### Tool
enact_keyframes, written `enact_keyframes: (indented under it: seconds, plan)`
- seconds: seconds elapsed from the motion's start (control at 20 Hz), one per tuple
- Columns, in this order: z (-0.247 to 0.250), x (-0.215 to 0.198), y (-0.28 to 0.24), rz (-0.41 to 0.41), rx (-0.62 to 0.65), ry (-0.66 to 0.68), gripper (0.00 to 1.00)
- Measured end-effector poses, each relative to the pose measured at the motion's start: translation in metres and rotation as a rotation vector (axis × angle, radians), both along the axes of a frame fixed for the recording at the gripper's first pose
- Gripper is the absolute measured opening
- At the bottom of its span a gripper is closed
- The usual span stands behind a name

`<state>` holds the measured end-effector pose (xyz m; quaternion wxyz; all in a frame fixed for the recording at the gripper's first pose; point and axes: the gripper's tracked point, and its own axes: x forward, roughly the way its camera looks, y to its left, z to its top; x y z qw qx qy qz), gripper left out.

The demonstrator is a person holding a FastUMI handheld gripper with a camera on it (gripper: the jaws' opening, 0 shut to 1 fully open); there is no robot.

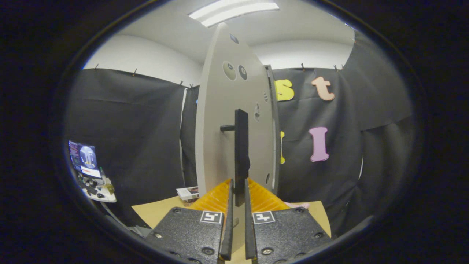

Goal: Open the shoe cabinet door, grab the shoes and put them into the shoe cabinet, then close the shoe cabinet door.

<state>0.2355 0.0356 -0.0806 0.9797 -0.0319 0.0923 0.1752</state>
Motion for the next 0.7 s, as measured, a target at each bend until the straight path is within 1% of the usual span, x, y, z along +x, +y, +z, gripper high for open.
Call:
enact_keyframes:
  seconds: [0.15, 0.2, 0.25, 0.3, 0.35, 0.45, 0.5, 0.55, 0.6, 0.7]
  plan:
    - [0.005, 0.003, -0.036, -0.089, -0.001, -0.012, 0.14]
    - [0.005, 0.0, -0.04, -0.085, 0.019, -0.011, 0.14]
    - [0.005, -0.006, -0.033, -0.062, 0.048, -0.007, 0.11]
    - [0.006, -0.012, -0.032, -0.057, 0.07, -0.02, 0.12]
    - [0.011, -0.015, -0.039, -0.085, 0.076, -0.048, 0.13]
    - [0.018, -0.022, -0.063, -0.185, 0.076, -0.102, 0.13]
    - [0.018, -0.026, -0.066, -0.231, 0.07, -0.112, 0.13]
    - [0.015, -0.026, -0.071, -0.266, 0.052, -0.109, 0.22]
    - [0.01, -0.026, -0.077, -0.294, 0.024, -0.103, 0.37]
    - [0.0, -0.036, -0.079, -0.308, -0.004, -0.106, 0.65]
